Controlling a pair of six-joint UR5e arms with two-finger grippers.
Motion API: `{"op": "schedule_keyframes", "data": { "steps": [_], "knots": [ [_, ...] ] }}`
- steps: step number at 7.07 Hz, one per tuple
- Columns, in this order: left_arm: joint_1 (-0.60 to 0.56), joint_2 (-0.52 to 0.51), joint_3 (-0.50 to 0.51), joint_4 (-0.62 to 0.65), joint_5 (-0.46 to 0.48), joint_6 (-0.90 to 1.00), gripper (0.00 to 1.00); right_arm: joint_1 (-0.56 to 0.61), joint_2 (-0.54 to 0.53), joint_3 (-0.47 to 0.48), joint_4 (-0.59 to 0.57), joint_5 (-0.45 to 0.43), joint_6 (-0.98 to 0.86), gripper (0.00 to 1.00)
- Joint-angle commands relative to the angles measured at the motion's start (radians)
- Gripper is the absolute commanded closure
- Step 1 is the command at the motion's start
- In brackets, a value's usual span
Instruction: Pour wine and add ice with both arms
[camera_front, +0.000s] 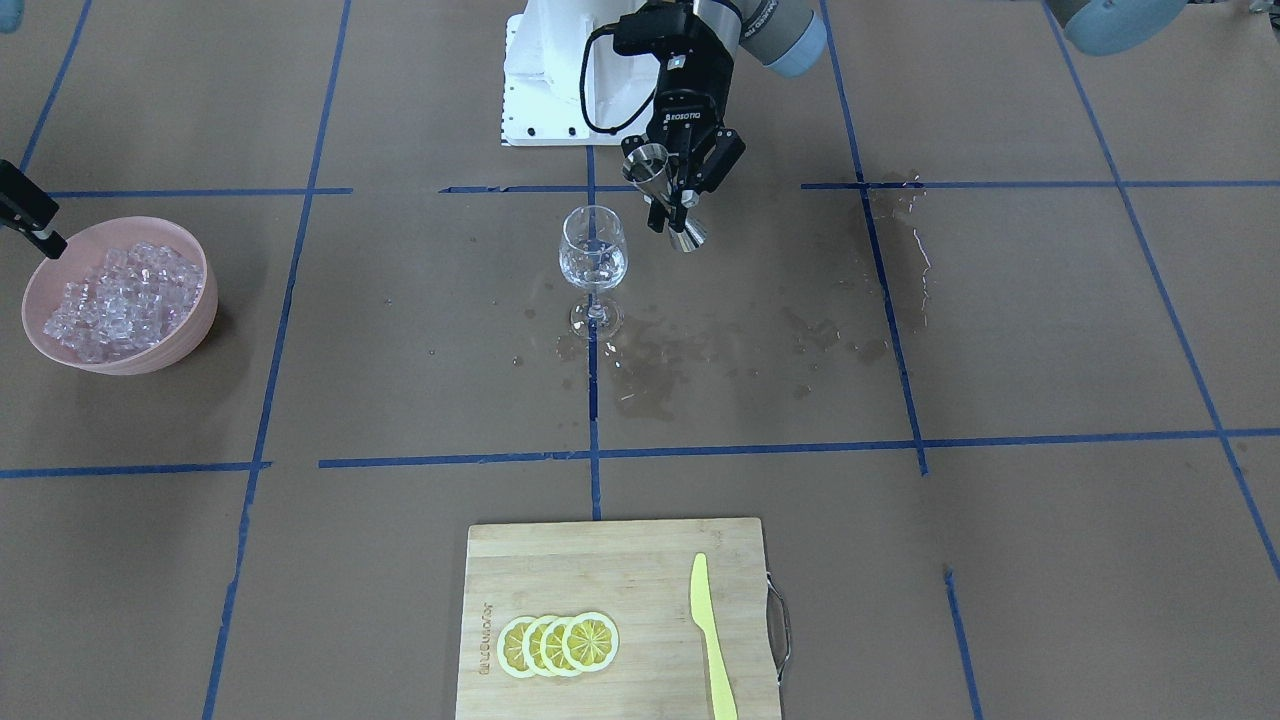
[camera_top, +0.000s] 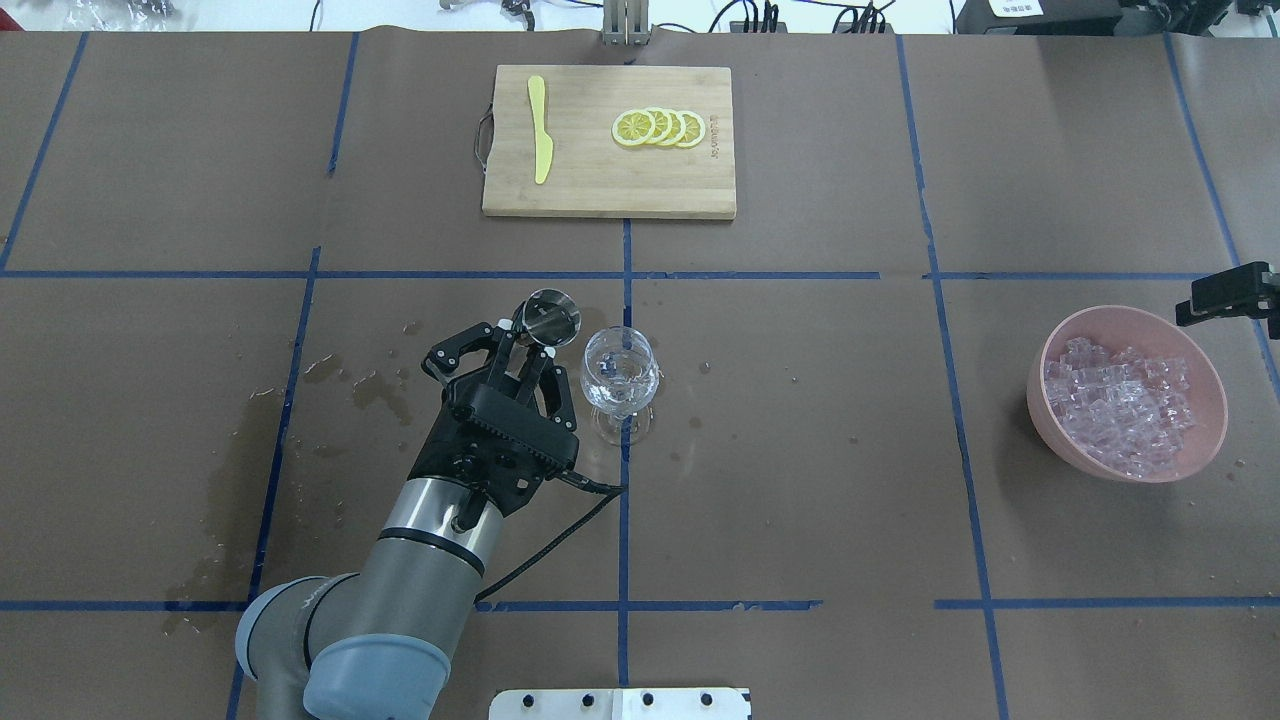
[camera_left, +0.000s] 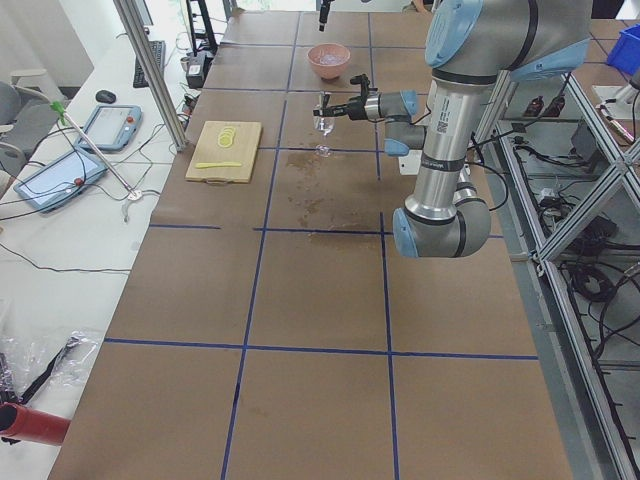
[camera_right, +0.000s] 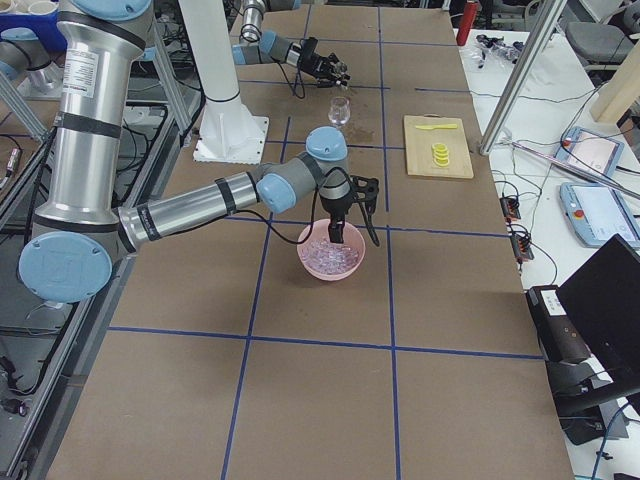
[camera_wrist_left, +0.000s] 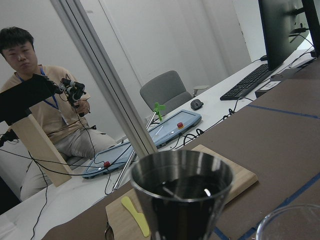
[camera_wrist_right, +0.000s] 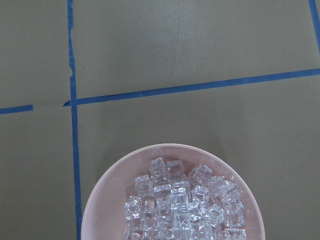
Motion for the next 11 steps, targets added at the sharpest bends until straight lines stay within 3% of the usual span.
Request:
{"op": "schedule_keyframes", "data": {
  "steps": [1, 6, 11],
  "knots": [
    [0.0, -0.006, 0.006, 0.0, 0.006, 0.113, 1.0, 0.001, 0.0, 0.0, 0.0, 0.0, -0.001, 0.0],
    [0.0, -0.023, 0.029, 0.002, 0.083, 0.421, 1.0, 0.001, -0.002, 0.0, 0.001, 0.002, -0.001, 0.0],
    [0.0, -0.035, 0.058, 0.004, 0.119, 0.57, 1.0, 0.001, -0.003, 0.002, 0.001, 0.003, -0.001, 0.0]
  ]
}}
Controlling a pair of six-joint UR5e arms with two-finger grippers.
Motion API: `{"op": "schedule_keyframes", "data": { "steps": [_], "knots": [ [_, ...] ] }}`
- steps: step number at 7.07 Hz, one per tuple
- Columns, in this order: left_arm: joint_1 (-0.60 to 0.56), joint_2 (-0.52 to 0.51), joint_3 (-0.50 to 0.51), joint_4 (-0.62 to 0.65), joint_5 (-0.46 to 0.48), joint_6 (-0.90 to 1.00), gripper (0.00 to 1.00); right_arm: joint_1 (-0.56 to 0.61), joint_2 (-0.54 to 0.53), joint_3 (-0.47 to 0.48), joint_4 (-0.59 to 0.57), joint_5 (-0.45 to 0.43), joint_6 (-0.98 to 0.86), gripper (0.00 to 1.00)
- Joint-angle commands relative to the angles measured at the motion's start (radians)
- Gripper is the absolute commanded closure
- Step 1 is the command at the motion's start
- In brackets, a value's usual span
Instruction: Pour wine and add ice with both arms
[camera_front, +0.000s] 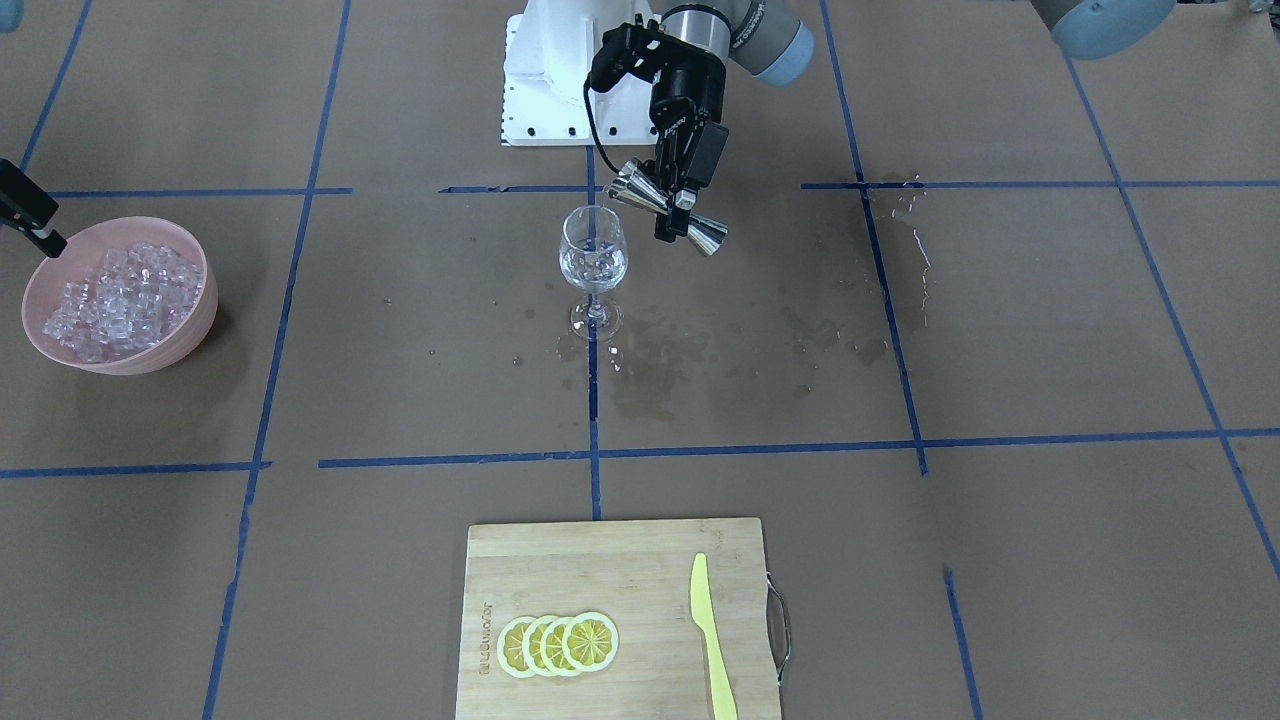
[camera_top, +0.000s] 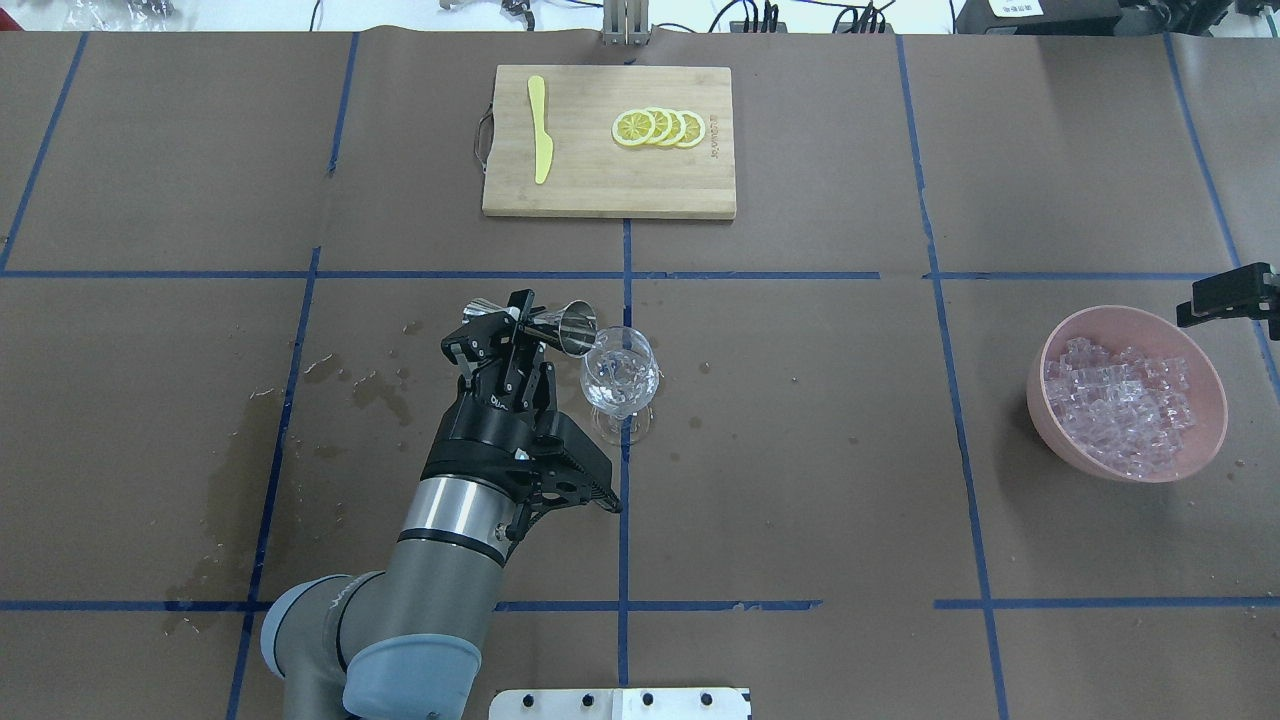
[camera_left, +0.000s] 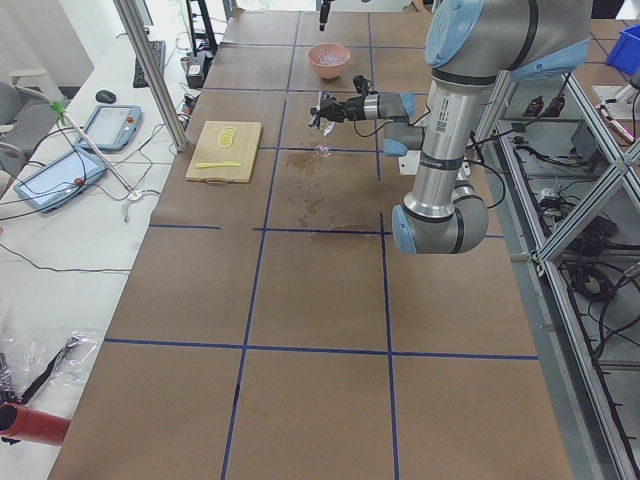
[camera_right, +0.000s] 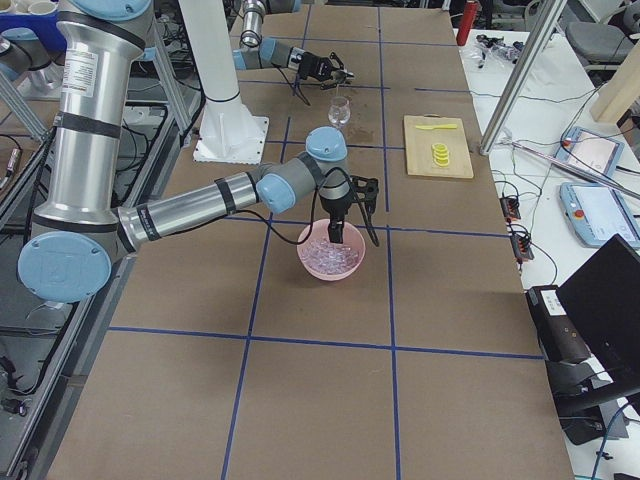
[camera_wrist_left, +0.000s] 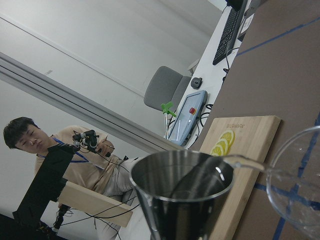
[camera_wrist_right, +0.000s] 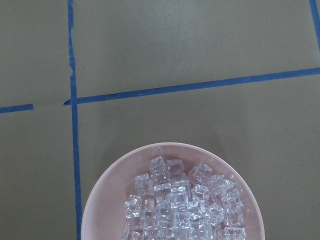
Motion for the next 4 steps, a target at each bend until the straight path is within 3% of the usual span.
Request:
{"op": "schedule_keyframes", "data": {
  "steps": [1, 4],
  "knots": [
    [0.0, -0.005, 0.0, 0.0, 0.024, 0.103, 1.0, 0.0, 0.0, -0.001, 0.0, 0.0, 0.0, 0.0],
    [0.0, -0.022, 0.0, 0.012, 0.036, 0.207, 1.0, 0.0, 0.0, -0.001, 0.0, 0.0, -0.001, 0.0]
  ]
}}
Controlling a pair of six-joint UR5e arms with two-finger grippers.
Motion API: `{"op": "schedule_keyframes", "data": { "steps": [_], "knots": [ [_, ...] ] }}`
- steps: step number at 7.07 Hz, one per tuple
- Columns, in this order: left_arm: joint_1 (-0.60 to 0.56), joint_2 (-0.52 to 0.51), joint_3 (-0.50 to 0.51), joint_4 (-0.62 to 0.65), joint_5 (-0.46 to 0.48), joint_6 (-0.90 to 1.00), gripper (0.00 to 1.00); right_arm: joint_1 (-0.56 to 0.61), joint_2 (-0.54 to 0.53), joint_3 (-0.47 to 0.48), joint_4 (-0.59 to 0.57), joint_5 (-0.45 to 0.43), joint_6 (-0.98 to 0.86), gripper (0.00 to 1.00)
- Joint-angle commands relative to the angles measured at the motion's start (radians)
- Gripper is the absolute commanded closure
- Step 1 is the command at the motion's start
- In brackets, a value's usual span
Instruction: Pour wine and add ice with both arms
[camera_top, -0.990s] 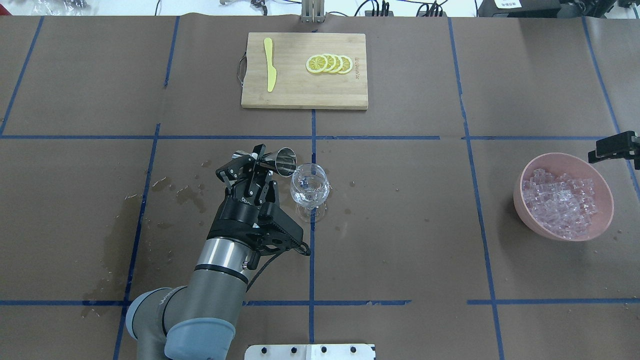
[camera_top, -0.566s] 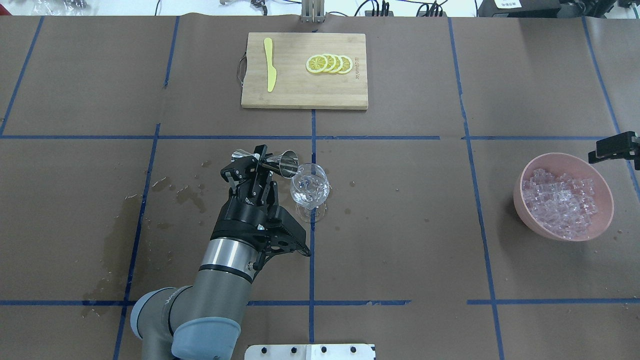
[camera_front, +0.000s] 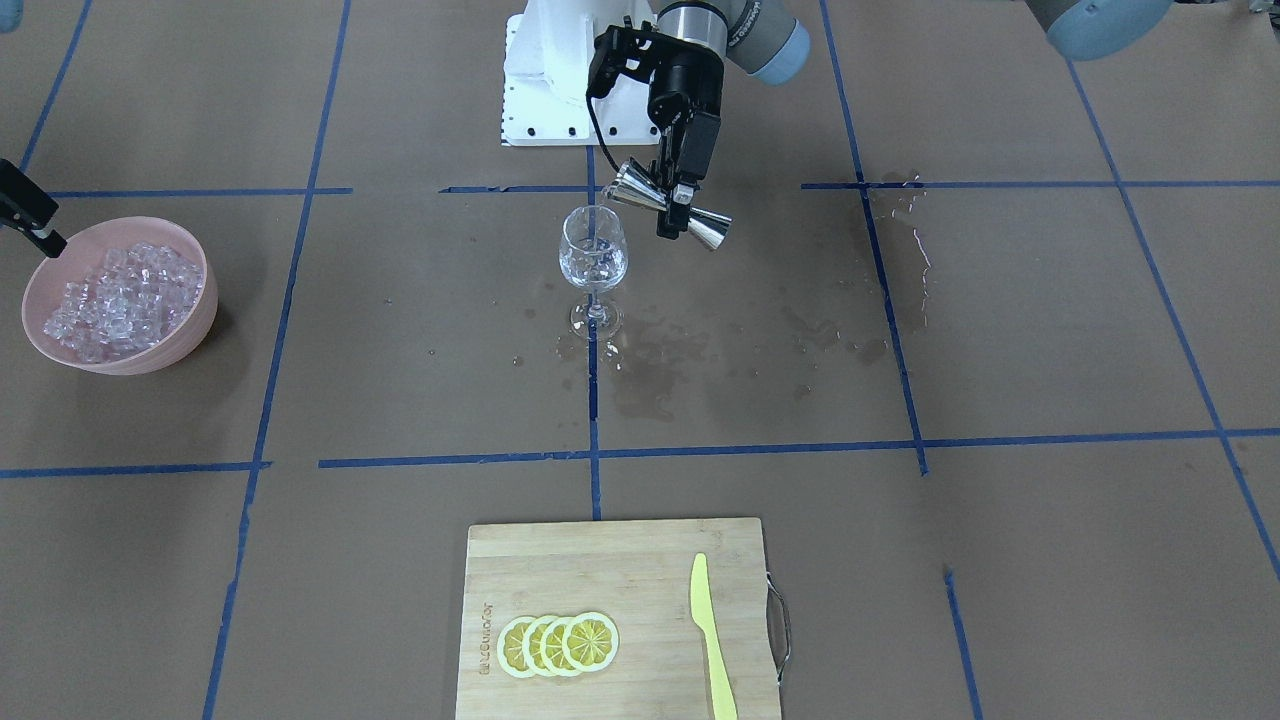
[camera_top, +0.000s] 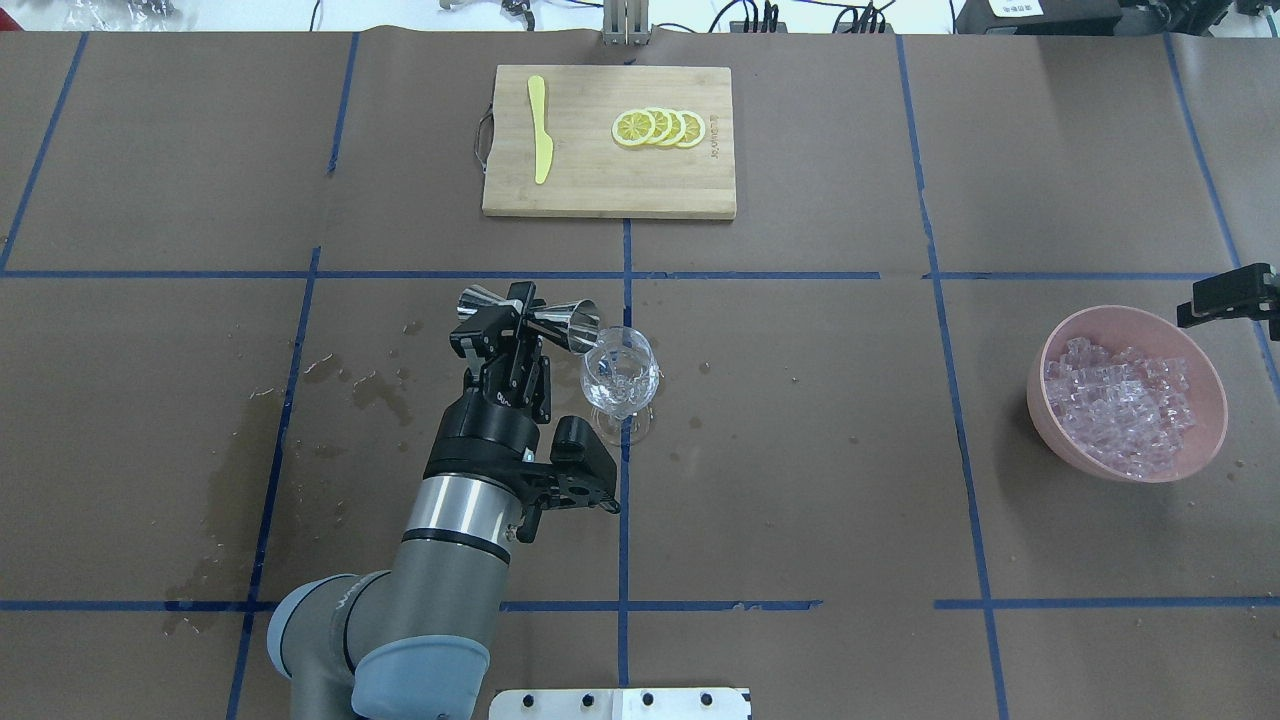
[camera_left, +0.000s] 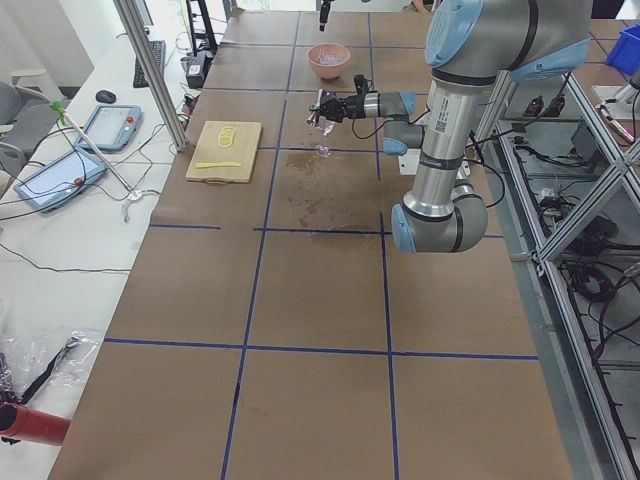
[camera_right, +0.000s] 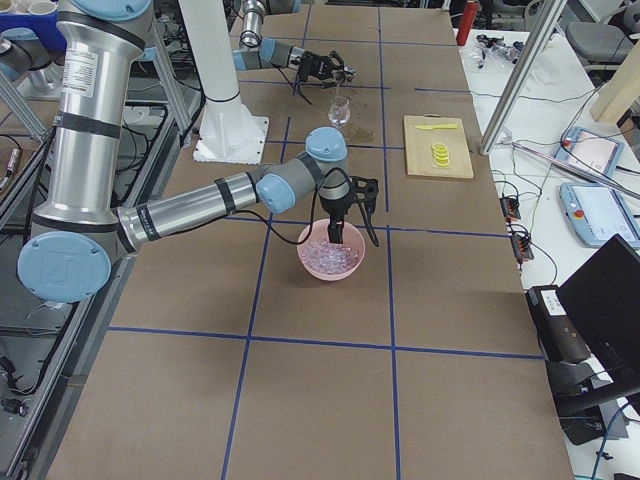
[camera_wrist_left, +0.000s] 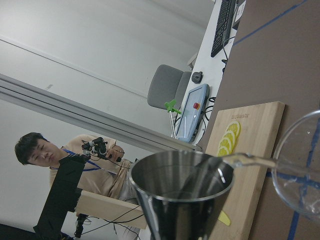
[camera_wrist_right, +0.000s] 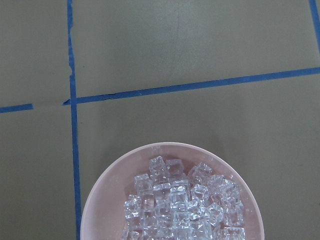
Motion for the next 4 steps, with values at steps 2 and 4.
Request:
{"op": "schedule_keyframes", "data": {
  "steps": [2, 4],
  "knots": [
    [0.0, -0.014, 0.001, 0.006, 0.042, 0.128, 1.0, 0.0, 0.0, 0.0, 0.0, 0.0, 0.001, 0.0],
    [0.0, -0.031, 0.001, 0.03, 0.053, 0.209, 1.0, 0.0, 0.0, -0.002, 0.0, 0.0, 0.001, 0.0]
  ]
}}
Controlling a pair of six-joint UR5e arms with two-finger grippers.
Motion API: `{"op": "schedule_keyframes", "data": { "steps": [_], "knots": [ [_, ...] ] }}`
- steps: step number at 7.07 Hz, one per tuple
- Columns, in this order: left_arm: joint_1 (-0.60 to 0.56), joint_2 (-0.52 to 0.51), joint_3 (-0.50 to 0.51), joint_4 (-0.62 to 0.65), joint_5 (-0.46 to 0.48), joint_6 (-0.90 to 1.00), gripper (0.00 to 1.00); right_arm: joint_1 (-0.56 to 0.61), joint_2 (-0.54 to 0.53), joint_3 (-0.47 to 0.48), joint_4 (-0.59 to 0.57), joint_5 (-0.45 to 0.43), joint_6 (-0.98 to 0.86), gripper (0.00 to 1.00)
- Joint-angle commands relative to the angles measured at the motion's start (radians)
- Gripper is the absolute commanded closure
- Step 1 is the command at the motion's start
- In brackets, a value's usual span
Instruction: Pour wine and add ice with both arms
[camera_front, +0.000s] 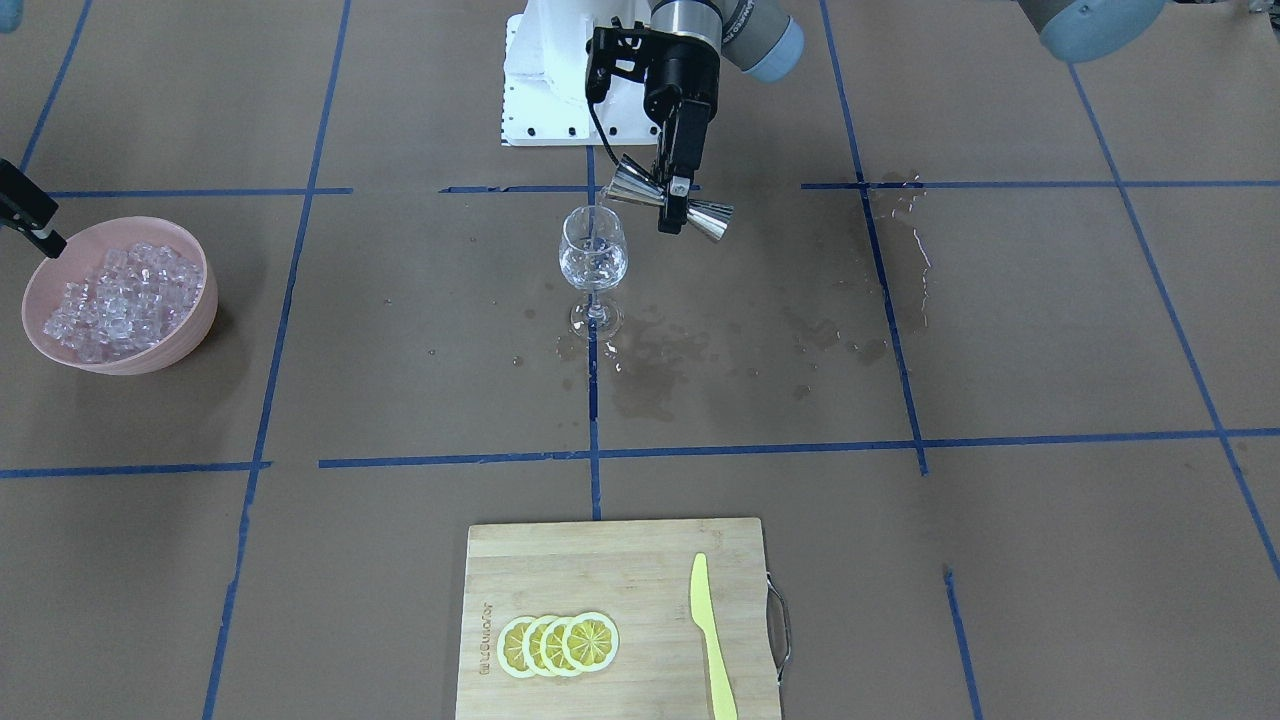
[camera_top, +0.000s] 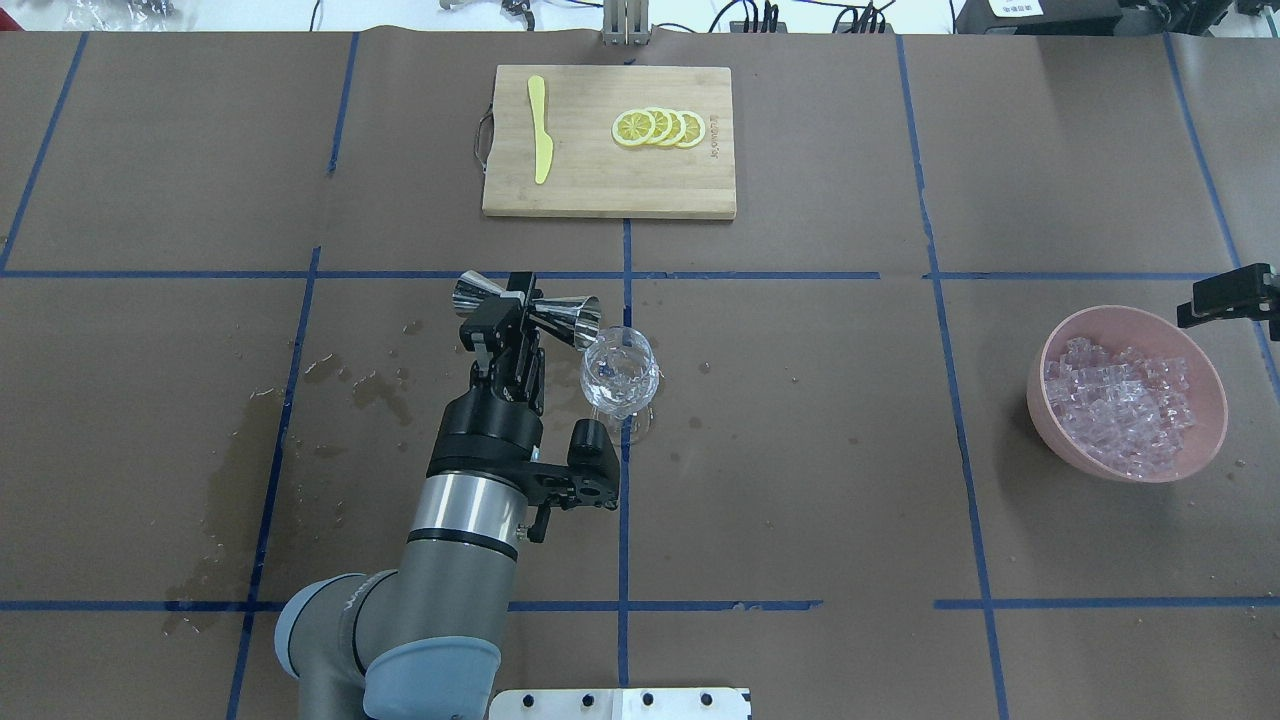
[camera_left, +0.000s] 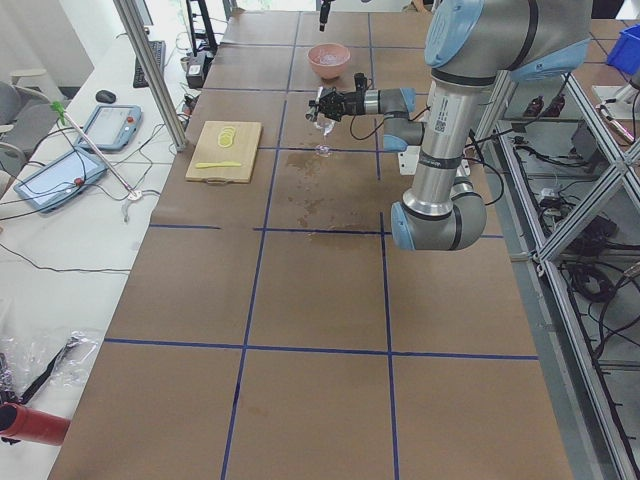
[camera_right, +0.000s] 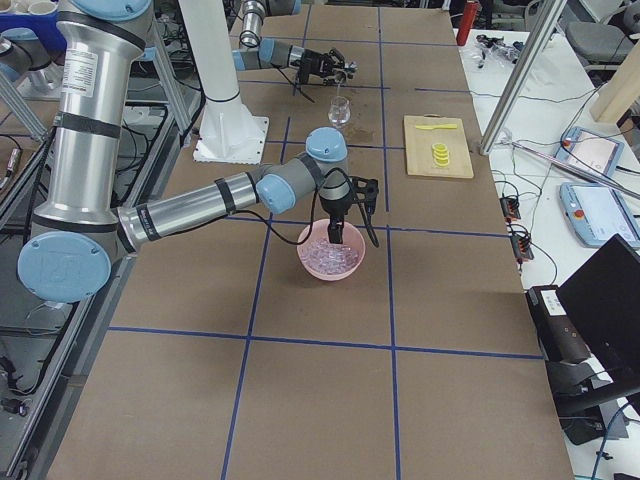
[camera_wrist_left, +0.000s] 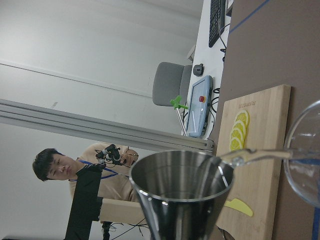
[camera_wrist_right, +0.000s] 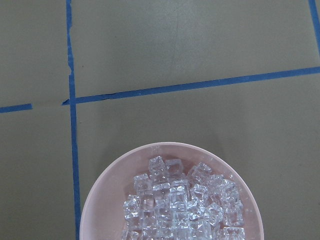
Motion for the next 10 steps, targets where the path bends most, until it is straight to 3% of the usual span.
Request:
{"op": "schedule_keyframes", "data": {
  "steps": [1, 7, 10],
  "knots": [
    [0.0, -0.017, -0.001, 0.016, 0.035, 0.108, 1.0, 0.0, 0.0, -0.002, -0.001, 0.0, 0.0, 0.0],
    [0.002, -0.019, 0.0, 0.002, 0.041, 0.136, 1.0, 0.0, 0.002, -0.004, 0.001, 0.0, 0.0, 0.0],
    [0.0, -0.013, -0.003, -0.094, 0.035, -0.153, 1.0, 0.0, 0.006, -0.002, -0.001, 0.0, 0.002, 0.0]
  ]
}}
